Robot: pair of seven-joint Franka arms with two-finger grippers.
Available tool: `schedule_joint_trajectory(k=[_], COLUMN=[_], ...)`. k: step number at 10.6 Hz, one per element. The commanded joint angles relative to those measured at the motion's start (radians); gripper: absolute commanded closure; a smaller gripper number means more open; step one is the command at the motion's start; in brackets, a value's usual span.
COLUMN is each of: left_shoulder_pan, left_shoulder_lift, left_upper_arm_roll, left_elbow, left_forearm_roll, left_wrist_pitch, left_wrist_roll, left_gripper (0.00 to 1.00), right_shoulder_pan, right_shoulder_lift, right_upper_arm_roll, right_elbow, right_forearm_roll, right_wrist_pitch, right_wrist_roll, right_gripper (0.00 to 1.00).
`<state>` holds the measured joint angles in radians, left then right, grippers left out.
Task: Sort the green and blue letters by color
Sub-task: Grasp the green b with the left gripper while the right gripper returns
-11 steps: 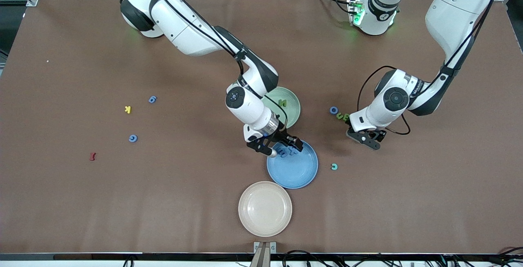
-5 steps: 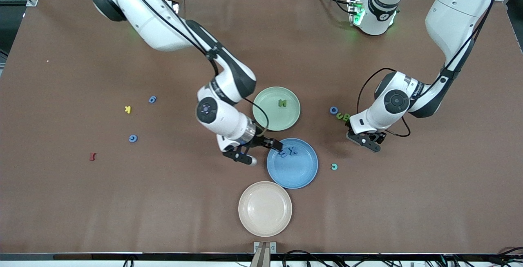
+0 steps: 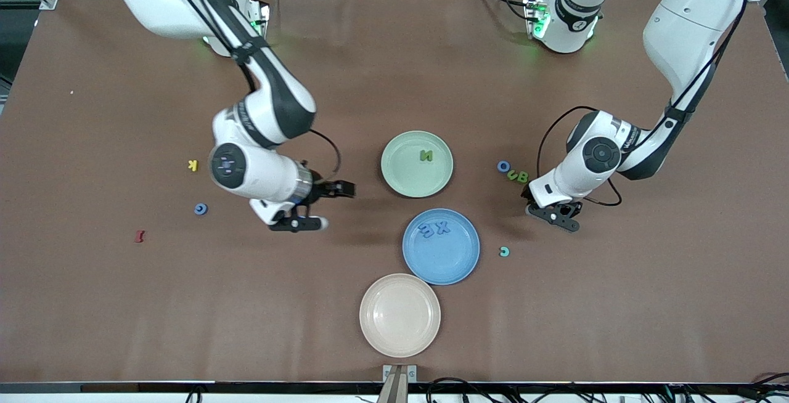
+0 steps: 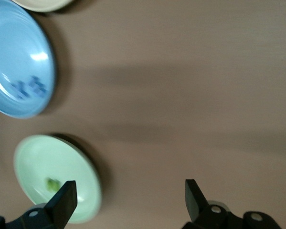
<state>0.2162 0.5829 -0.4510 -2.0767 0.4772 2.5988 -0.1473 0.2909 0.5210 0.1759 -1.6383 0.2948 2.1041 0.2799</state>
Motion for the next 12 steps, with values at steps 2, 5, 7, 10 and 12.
schedule_joint_trajectory(k=[2, 5, 7, 10, 12], left_shoulder_pan=[-0.018, -0.049, -0.049, -0.044, -0.040], left_shoulder_lift=[0.012, 0.012, -0.008, -0.057, -0.064], left_upper_arm_roll=[0.000, 0.000, -0.005, -0.018, -0.037], left_elbow=[0.001, 0.001, 0.006, 0.006, 0.007], left_forearm_roll=[0.014, 0.021, 0.023, 0.012, 0.011], left_wrist_pitch=[0.018, 0.018, 0.017, 0.007, 0.007], left_wrist_roll=[-0.089, -0.169, -0.211, -0.268, -0.320], left_gripper=[1.00, 1.00, 1.00, 1.00, 1.00], right_shoulder_pan=[-0.062, -0.156, -0.211, -0.278, -0.315], right_shoulder_lift=[-0.237, -0.305, -0.296, -0.195, -0.148], right_upper_arm_roll=[-0.174, -0.184, -0.208, -0.208, -0.207], right_elbow=[-0.237, -0.316, -0.333, -0.391, -0.391], right_forearm_roll=[-0.037, -0.221, -0.226, -0.269, -0.267], right_wrist_pitch=[-0.111, -0.107, -0.037, 0.209, 0.229], right_wrist_roll=[-0.408, -0.572, -0.600, -0.755, -0.818], right_gripper=[0.00, 0.00, 0.00, 0.00, 0.00])
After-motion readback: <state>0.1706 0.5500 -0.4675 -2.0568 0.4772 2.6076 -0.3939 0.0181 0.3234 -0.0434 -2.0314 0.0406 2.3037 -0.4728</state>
